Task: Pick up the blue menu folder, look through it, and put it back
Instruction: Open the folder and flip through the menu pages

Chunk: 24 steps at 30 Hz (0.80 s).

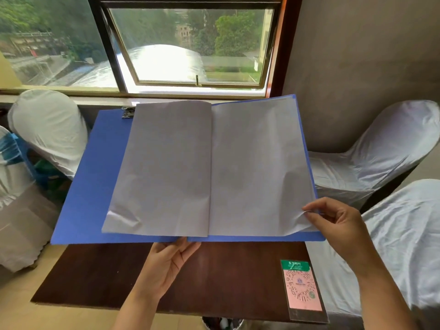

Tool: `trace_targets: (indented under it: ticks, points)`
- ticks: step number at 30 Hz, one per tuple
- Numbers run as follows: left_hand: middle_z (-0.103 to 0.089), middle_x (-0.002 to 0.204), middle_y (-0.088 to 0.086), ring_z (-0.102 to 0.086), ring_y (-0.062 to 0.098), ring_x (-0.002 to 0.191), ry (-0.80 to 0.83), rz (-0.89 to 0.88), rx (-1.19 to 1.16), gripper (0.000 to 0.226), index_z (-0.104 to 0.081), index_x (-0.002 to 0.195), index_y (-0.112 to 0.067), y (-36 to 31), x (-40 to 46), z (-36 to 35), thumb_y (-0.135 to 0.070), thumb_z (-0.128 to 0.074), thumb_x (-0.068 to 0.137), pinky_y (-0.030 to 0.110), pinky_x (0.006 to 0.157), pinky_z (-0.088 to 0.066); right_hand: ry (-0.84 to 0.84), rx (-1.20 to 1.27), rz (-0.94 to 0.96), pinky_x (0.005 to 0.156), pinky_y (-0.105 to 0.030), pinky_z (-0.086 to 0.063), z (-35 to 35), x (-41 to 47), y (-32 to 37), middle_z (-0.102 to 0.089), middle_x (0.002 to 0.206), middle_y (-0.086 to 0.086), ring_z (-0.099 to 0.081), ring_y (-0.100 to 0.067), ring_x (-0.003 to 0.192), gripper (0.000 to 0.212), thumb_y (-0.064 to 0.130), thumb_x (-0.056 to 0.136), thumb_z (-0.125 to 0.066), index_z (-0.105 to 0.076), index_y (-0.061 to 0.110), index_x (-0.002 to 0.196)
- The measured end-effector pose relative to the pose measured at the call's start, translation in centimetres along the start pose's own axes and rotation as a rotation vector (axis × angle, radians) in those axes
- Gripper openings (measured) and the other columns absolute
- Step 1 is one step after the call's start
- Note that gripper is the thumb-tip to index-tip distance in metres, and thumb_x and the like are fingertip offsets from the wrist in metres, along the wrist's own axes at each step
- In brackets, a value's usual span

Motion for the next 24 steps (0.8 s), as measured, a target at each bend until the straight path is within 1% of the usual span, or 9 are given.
trace_targets:
  ticks: [2,6,9,11,13,15,17,21,24]
  points:
    - [-0.075,0.095,0.014,-0.072,0.028,0.089,-0.011,-0.004,-0.004,0.033,-0.062,0.106,-0.007,0.0,0.1,0.1,0.003,-0.051,0.077,0.036,0.069,-0.059,-0.029,-0.033,0.023,0.07,-0.023,-0.059,-0.3,-0.1,0.5,-0.072,0.094,0.011,-0.067,-0.012,0.089,0.005,0.035,0.073,-0.063,-0.064,0.03,0.074]
    - [-0.074,0.097,0.014,-0.071,0.029,0.091,-0.019,-0.007,-0.012,0.033,-0.063,0.106,-0.009,0.0,0.2,0.4,0.003,-0.052,0.077,0.036,0.069,-0.059,-0.166,-0.272,0.084,0.079,-0.03,-0.051,-0.4,-0.1,1.9,-0.05,0.123,-0.012,-0.051,-0.03,0.112,0.016,0.006,0.077,-0.069,-0.063,0.021,0.077]
    - [-0.075,0.095,0.013,-0.071,0.028,0.09,-0.013,-0.016,0.005,0.032,-0.069,0.101,-0.011,-0.1,0.4,0.4,0.003,-0.054,0.077,0.035,0.07,-0.059,-0.211,-0.248,0.164,0.083,-0.039,-0.055,-0.7,-0.3,3.6,-0.054,0.124,-0.01,-0.051,-0.028,0.116,0.013,0.008,0.081,-0.065,-0.064,0.021,0.085]
    - [-0.075,0.094,0.011,-0.072,0.027,0.089,-0.007,-0.024,0.015,0.03,-0.072,0.096,-0.012,-0.2,0.5,0.3,0.003,-0.053,0.077,0.034,0.07,-0.059,-0.203,0.006,0.13,0.086,-0.033,-0.056,-1.0,-0.5,3.8,-0.058,0.124,0.001,-0.057,-0.02,0.114,0.016,0.024,0.085,-0.057,-0.061,0.032,0.098]
    - [-0.075,0.096,0.012,-0.071,0.027,0.09,-0.008,-0.029,0.008,0.031,-0.072,0.097,-0.013,-0.3,0.5,0.4,0.003,-0.053,0.077,0.034,0.07,-0.059,-0.155,0.527,-0.011,0.089,-0.033,-0.053,-1.9,-0.4,3.1,-0.065,0.122,0.001,-0.062,-0.017,0.112,0.025,0.032,0.091,-0.046,-0.055,0.04,0.113]
    - [-0.075,0.095,0.012,-0.071,0.027,0.09,-0.008,-0.032,0.008,0.031,-0.071,0.098,-0.012,-0.4,0.4,0.5,0.002,-0.053,0.078,0.035,0.071,-0.059,-0.104,1.011,-0.172,0.09,-0.039,-0.052,-3.2,-0.1,2.3,-0.069,0.117,-0.004,-0.063,-0.02,0.111,0.033,0.032,0.096,-0.036,-0.05,0.035,0.126]
    - [-0.075,0.093,0.012,-0.072,0.028,0.089,-0.015,-0.031,0.01,0.029,-0.069,0.099,-0.01,-0.3,0.4,0.7,0.002,-0.054,0.077,0.035,0.07,-0.059,-0.073,1.187,-0.248,0.078,-0.037,-0.059,-4.1,0.2,2.1,-0.073,0.107,-0.005,-0.068,-0.021,0.101,0.036,0.03,0.098,-0.032,-0.051,0.03,0.128]
    - [-0.075,0.093,0.013,-0.072,0.029,0.089,-0.017,-0.02,0.004,0.034,-0.061,0.107,-0.008,0.1,0.3,0.7,0.003,-0.056,0.076,0.036,0.07,-0.059,0.044,0.618,-0.241,0.049,-0.008,-0.05,-7.2,-0.1,3.2,-0.07,0.057,0.019,-0.066,0.003,0.055,0.059,-0.006,0.095,-0.03,-0.074,0.03,0.077]
    - [-0.073,0.103,0.013,-0.069,0.031,0.095,0.006,-0.013,0.005,0.039,-0.061,0.113,-0.011,0.4,0.3,0.3,0.002,-0.057,0.077,0.036,0.072,-0.059,0.083,0.176,-0.032,0.065,0.0,-0.044,-10.1,-0.3,5.8,-0.066,0.094,0.01,-0.061,-0.004,0.087,0.023,0.014,0.09,-0.044,-0.06,0.015,0.108]
Point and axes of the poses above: each hand's wrist, its own x-axis towards the middle knuckle, its own z-axis out of the back of the hand, y = z × x, the point moved 6 cm from there along x, towards the middle knuckle
